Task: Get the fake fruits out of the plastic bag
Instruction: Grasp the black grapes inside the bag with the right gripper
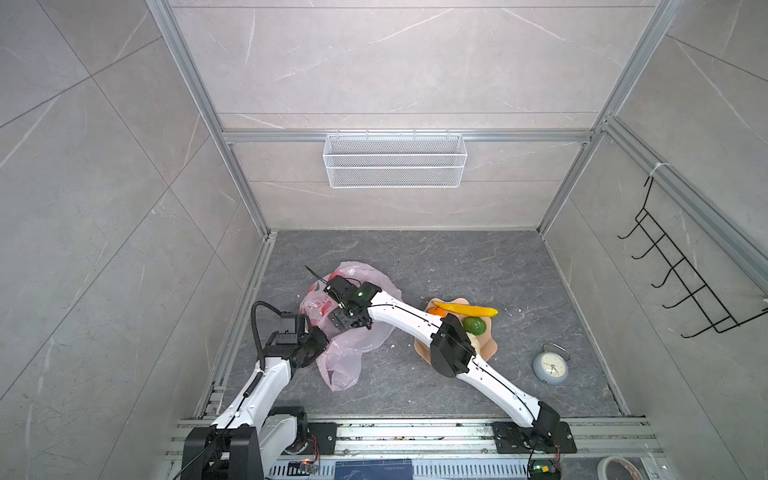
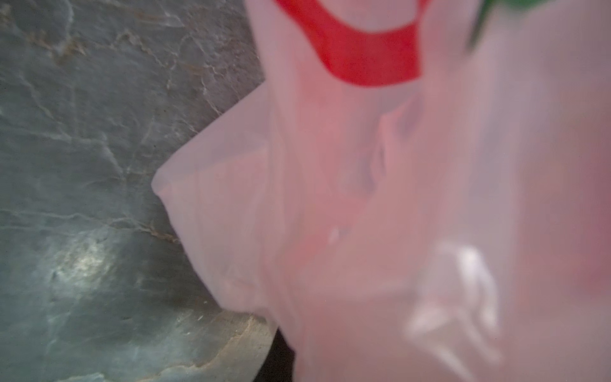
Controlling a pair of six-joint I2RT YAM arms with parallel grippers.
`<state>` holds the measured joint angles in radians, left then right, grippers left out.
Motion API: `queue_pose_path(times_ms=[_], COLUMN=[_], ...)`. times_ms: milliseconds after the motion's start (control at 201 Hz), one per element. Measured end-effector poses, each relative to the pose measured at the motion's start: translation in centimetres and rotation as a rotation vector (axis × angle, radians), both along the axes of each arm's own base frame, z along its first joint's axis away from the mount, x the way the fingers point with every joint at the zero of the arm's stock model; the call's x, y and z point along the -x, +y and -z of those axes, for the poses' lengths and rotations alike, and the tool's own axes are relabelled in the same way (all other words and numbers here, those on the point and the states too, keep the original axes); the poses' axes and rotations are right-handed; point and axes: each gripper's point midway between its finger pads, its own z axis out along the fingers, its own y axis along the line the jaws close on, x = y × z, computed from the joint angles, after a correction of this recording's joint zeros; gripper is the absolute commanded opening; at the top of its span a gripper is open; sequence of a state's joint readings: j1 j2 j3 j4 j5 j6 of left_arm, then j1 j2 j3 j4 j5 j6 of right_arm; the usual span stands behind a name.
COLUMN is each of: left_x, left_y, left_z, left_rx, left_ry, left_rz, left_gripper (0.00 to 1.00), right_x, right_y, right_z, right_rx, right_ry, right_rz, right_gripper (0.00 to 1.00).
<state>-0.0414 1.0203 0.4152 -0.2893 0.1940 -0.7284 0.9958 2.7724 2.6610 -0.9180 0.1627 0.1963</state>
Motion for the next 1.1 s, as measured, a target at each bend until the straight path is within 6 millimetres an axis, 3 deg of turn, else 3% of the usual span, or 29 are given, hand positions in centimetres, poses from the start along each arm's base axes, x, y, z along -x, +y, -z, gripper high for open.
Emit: queue_pose_path(times_ms=[199, 279, 508, 861, 1100], left_x=[-0.1, -0.2, -0.8, -2.0, -2.7], left_y=[0.0, 0.0, 0.2, 1.5, 2.1], left_z=[0.0, -0.2, -0.5, -1.6, -1.6], left_rx=[0.000, -0.001, -0.010, -0.061, -0.099], left_ry=[0.000, 0.000, -0.001, -0.010, 0.015], left_rz=[0.000, -0.001, -0.007, -0.072, -0.094], left_gripper=[0.10, 0.10, 0.10, 0.09, 0.08], right_x=[0.2, 0.4, 2.7, 5.8, 6.8], right_y=[0.0, 0.0, -1.3, -1.4, -2.0], right_z=[0.0, 0.0, -1.2, -7.8, -8.6], right_rx=[0.003, 0.003, 0.025, -0.137, -0.193], right_ry=[0.006, 0.011, 0.034, -0.014, -0.029], right_rz=[-0.018, -0.018, -0.040, -0.090, -0.103], right_gripper=[0.53, 0.45, 0.40, 0.40, 0.39])
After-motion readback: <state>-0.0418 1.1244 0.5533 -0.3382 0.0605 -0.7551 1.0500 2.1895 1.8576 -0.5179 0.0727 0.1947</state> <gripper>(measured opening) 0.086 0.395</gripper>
